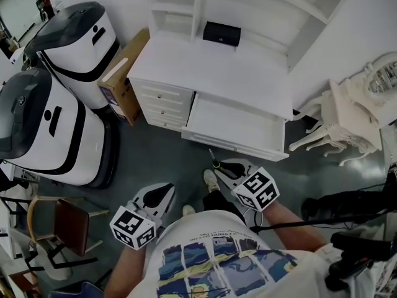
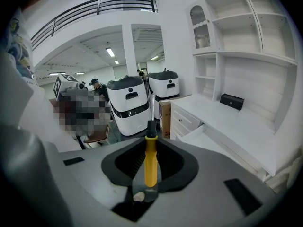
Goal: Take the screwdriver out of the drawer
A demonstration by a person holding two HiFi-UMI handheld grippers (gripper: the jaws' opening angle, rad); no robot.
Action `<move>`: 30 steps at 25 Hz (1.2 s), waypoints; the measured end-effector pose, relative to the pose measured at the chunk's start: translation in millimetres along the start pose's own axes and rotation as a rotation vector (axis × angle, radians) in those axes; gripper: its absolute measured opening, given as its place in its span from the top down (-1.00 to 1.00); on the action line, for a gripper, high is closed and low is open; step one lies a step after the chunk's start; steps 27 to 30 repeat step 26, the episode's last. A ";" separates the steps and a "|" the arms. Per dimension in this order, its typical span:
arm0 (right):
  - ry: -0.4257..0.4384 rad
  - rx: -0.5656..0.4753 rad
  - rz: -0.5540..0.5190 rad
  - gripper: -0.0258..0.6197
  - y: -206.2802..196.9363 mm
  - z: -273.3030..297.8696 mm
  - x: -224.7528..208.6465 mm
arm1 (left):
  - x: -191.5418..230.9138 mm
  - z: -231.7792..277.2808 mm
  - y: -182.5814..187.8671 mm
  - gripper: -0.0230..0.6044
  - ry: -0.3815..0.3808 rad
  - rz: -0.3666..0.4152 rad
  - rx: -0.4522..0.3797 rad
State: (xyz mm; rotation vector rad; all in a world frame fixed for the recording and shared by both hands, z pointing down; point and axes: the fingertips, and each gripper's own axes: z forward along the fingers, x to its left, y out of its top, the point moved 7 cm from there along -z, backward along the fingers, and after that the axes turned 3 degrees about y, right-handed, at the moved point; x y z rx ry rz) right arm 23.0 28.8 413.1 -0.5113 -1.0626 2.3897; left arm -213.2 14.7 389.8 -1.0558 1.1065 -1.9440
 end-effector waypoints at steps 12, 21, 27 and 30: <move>0.012 -0.015 0.005 0.63 -4.7 3.8 2.6 | -3.6 -0.7 -5.8 0.88 0.001 -0.002 0.015; 0.006 -0.022 0.020 0.63 -10.7 -0.7 4.2 | -8.8 5.5 -4.9 0.88 -0.020 0.000 0.028; 0.023 -0.023 0.015 0.63 -12.7 -2.5 6.8 | -15.8 5.5 -4.7 0.88 -0.013 0.005 0.029; 0.023 -0.023 0.015 0.63 -12.7 -2.5 6.8 | -15.8 5.5 -4.7 0.88 -0.013 0.005 0.029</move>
